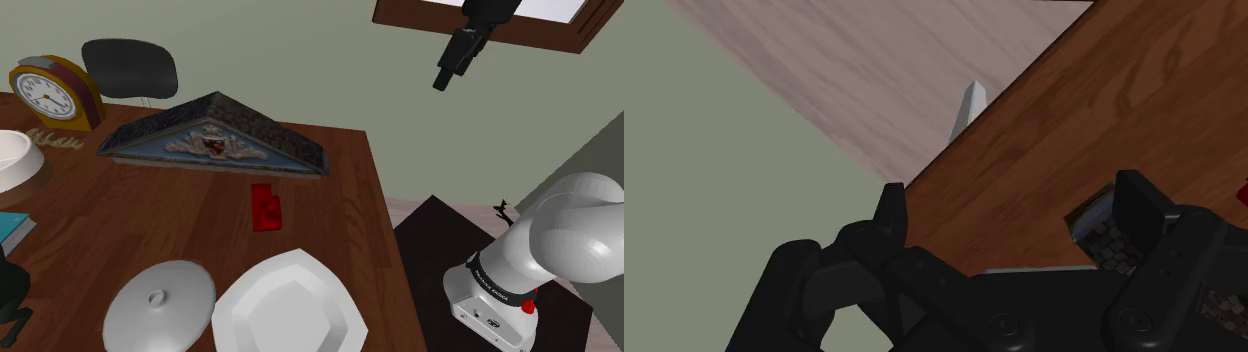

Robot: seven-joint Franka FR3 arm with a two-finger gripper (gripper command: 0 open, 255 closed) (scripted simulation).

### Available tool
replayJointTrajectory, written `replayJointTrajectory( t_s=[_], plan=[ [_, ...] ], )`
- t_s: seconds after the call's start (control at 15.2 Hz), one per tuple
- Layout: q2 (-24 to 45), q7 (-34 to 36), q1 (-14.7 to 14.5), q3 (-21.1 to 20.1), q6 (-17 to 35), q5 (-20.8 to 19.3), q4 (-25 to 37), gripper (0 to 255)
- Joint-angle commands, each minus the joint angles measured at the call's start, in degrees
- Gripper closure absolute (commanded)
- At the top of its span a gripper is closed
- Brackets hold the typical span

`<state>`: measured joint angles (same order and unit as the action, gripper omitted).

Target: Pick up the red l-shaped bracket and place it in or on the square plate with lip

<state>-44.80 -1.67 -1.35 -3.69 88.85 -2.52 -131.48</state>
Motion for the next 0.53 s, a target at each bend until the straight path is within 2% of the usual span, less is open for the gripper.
replayJointTrajectory(
  t_s=[0.0, 0.46],
  plan=[
    [0.0, 0.0, 0.0, 0.0, 0.0, 0.0, 0.0, 0],
    [7.8, 5.7, -2.6, -6.0, 7.0, 4.6, -0.4, 0]
  ],
)
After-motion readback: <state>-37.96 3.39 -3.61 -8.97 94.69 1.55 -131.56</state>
